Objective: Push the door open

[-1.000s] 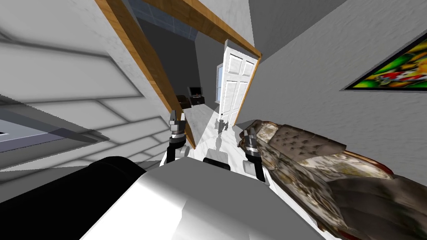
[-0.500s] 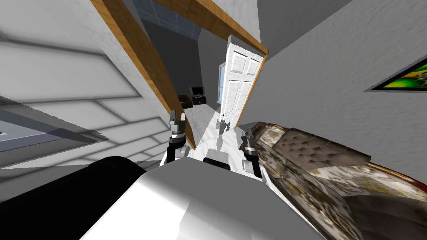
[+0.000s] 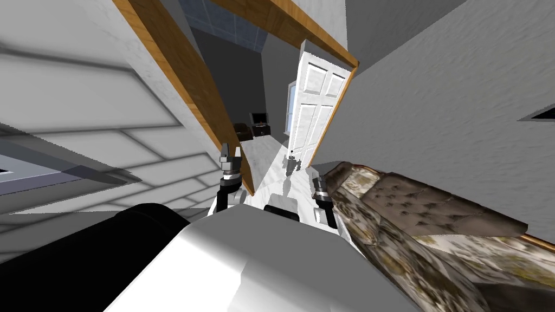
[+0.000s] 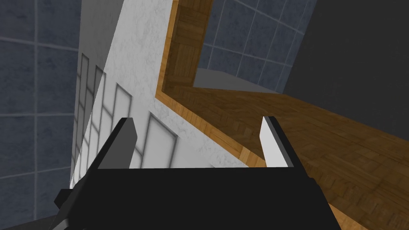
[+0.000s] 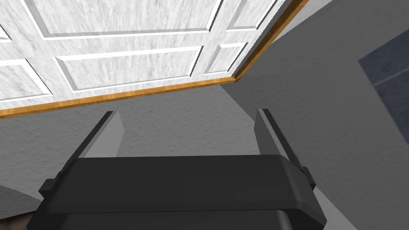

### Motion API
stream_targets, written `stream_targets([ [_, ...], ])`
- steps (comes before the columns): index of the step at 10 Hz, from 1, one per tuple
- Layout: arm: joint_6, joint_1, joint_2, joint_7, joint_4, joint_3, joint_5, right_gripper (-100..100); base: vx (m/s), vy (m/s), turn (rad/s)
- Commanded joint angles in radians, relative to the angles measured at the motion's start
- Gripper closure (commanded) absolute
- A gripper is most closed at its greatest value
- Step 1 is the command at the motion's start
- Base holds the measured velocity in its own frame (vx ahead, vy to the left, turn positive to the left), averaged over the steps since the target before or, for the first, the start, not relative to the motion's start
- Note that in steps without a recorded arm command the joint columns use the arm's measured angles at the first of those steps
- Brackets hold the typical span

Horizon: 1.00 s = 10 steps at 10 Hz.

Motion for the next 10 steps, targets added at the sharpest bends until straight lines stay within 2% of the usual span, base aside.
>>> stream_targets([
  [1,-0.014,-0.019,-0.006,-0.011,0.044,-0.001,0.007,-100,0.112,-0.026,0.099],
  [10,-0.104,-0.116,-0.037,-0.066,0.302,-0.006,0.049,-100,0.094,-0.028,0.093],
])
